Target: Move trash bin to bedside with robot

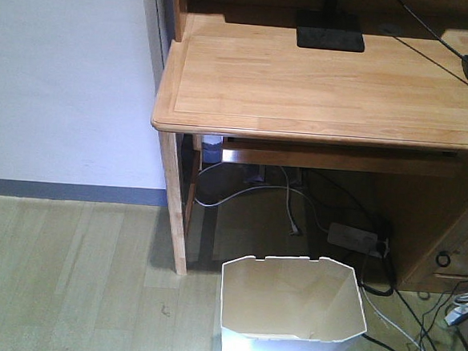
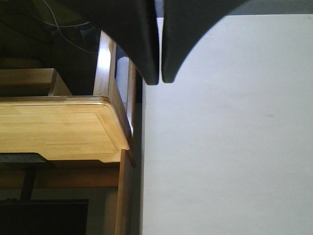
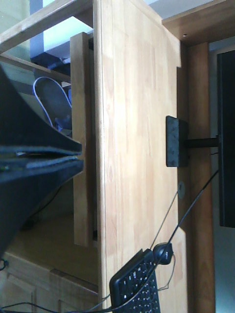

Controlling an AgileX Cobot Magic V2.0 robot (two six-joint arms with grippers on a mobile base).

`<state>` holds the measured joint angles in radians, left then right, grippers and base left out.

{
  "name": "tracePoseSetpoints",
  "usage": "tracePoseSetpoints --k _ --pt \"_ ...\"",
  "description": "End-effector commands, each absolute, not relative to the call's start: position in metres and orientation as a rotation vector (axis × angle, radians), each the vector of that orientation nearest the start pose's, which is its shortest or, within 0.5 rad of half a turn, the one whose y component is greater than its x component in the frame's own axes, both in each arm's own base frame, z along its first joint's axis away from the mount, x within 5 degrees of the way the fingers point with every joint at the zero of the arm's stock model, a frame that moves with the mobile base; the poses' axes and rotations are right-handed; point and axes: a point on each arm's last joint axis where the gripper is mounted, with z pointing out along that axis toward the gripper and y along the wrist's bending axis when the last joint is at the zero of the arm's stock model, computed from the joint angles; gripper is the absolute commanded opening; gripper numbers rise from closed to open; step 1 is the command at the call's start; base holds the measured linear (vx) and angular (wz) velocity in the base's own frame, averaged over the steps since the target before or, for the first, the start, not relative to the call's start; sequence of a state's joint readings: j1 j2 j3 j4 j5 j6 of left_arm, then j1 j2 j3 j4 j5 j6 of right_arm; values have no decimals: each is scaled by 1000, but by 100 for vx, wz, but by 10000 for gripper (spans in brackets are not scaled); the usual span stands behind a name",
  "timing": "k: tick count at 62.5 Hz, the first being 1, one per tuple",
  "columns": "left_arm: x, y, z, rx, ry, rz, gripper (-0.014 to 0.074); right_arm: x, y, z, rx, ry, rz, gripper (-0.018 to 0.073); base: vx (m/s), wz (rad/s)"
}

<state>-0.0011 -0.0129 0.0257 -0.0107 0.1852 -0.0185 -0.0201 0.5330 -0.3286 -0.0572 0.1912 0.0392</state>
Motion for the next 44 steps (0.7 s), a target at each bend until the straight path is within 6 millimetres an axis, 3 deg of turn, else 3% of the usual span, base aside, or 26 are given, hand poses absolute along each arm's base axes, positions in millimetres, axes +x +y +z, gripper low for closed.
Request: tracePoseSetpoints --k 1,12,30,44 --pt "56 0 190 -30 1608 -38 -6 119 -3 283 -12 1771 -49 42 0 0" --pt "56 0 190 -30 1608 -38 -6 119 -3 283 -21 1768 -58 169 0 0" --pt "56 0 190 -30 1608 -38 -6 119 -3 283 -22 1766 -57 463 0 0" --pt "56 0 190 -30 1608 -38 -6 120 -3 283 -2 1761 -40 522 0 0"
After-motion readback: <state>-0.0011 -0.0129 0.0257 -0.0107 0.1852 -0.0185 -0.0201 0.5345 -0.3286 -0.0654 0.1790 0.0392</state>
